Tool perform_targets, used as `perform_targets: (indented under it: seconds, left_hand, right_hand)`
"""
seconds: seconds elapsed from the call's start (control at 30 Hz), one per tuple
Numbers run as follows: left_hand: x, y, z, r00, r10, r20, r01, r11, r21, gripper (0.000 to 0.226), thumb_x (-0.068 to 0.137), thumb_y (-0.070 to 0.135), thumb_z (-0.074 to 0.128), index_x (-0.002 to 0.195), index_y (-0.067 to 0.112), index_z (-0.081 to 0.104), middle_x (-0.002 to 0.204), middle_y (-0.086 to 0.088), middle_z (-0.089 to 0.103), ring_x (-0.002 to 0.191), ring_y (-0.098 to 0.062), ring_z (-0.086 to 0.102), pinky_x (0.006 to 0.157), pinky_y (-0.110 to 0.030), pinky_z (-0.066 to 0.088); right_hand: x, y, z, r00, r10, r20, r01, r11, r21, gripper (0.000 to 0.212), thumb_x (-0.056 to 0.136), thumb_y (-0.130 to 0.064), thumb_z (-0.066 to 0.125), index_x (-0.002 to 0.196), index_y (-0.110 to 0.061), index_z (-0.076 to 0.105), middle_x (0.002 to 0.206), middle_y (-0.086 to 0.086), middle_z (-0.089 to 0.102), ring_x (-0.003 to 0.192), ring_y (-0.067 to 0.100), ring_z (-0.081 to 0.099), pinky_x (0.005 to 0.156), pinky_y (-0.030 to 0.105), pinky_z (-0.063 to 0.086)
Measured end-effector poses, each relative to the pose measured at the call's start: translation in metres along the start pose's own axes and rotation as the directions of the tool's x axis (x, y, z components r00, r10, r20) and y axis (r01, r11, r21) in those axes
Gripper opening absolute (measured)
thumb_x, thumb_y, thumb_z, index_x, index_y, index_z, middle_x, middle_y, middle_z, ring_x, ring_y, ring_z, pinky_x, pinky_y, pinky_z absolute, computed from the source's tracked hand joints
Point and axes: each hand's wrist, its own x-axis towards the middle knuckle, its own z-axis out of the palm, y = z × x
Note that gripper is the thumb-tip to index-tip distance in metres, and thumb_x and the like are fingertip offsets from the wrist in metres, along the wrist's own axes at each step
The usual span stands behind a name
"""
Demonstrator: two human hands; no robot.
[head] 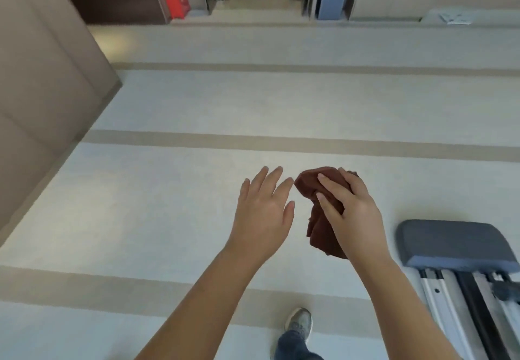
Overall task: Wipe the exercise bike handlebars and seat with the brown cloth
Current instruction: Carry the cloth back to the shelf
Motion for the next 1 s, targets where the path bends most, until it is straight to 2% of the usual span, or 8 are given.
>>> perform_targets:
  seconds: [0.2,0.43,0.67,0.83,1.0]
  left_hand:
    - [0.122,0.047,0.056,0.992,0.096,0.086,-0.091,0.994,-0.059,0.039,0.093,0.021,0.045,0.132,0.012,0.044,0.146,-0.006,0.033,0.137,-0.022,0.019,0.110,-0.042,0.011]
    - [0.257,0.062,0.116,0.970,0.197,0.141,-0.185,0.978,-0.098,0.037,0.091,0.017,0.050,0.127,0.009,0.050,0.142,-0.010,0.040,0.135,-0.028,0.026,0.108,-0.047,0.018]
    - [0.443,0.043,0.164,0.949,0.253,0.191,-0.237,0.966,-0.104,0.039,0.092,0.020,0.046,0.130,0.011,0.045,0.145,-0.008,0.035,0.136,-0.025,0.021,0.108,-0.044,0.015]
    - [0.586,0.038,0.179,0.943,0.299,0.146,-0.287,0.953,-0.097,0.038,0.091,0.019,0.049,0.128,0.010,0.048,0.142,-0.009,0.039,0.135,-0.028,0.024,0.107,-0.046,0.018]
    - [0.694,0.040,0.219,0.935,0.295,0.196,-0.282,0.955,-0.091,0.039,0.092,0.021,0.047,0.130,0.013,0.046,0.145,-0.007,0.035,0.136,-0.026,0.021,0.108,-0.045,0.015]
  right_hand:
    - [0.091,0.064,-0.052,0.989,0.089,-0.116,-0.091,0.996,-0.017,0.031,0.086,-0.017,0.062,0.117,-0.021,0.062,0.138,0.012,0.046,0.117,0.039,0.047,0.094,0.045,0.044]
    - [0.210,0.123,-0.074,0.964,0.179,-0.197,-0.190,0.981,-0.043,0.031,0.087,-0.019,0.060,0.118,-0.023,0.062,0.140,0.009,0.044,0.117,0.038,0.046,0.093,0.043,0.044]
    - [0.390,0.161,-0.068,0.940,0.225,-0.256,-0.234,0.972,-0.007,0.031,0.088,-0.021,0.058,0.119,-0.025,0.061,0.141,0.007,0.043,0.121,0.033,0.046,0.094,0.042,0.043]
    - [0.520,0.181,-0.070,0.929,0.247,-0.277,-0.254,0.967,0.008,0.031,0.088,-0.021,0.058,0.119,-0.026,0.060,0.141,0.007,0.042,0.126,0.030,0.042,0.095,0.040,0.042]
    - [0.627,0.220,-0.077,0.916,0.282,-0.286,-0.285,0.958,0.032,0.031,0.088,-0.021,0.059,0.118,-0.026,0.061,0.142,0.007,0.042,0.123,0.033,0.044,0.097,0.043,0.042]
